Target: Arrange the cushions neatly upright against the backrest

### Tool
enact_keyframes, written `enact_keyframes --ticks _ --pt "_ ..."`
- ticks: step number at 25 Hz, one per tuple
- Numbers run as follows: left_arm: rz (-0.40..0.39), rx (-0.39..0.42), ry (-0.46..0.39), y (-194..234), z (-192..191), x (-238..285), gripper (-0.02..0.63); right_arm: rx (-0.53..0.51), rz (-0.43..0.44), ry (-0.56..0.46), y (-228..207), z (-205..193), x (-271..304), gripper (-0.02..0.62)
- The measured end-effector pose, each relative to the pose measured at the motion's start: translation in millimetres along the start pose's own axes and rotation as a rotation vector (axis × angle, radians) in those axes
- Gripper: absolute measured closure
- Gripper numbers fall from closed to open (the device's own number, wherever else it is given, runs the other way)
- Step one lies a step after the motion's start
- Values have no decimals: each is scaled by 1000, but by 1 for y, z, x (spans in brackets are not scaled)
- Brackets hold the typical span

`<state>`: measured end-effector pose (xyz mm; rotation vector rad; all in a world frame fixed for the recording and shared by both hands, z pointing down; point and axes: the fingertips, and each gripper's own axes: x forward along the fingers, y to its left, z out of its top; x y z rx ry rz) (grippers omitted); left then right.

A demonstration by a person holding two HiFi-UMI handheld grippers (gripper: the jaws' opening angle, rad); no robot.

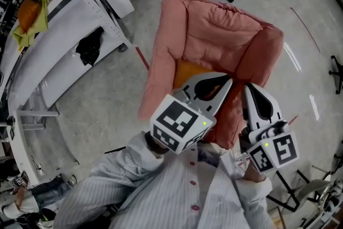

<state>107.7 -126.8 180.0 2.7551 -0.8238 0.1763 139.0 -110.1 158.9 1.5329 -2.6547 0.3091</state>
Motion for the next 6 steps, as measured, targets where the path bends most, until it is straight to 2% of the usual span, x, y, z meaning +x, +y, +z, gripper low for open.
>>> enact_keyframes --ticks 6 --pt "-37 119 13 -2 11 8 595 -14 -6 -6 -7 4 -1 583"
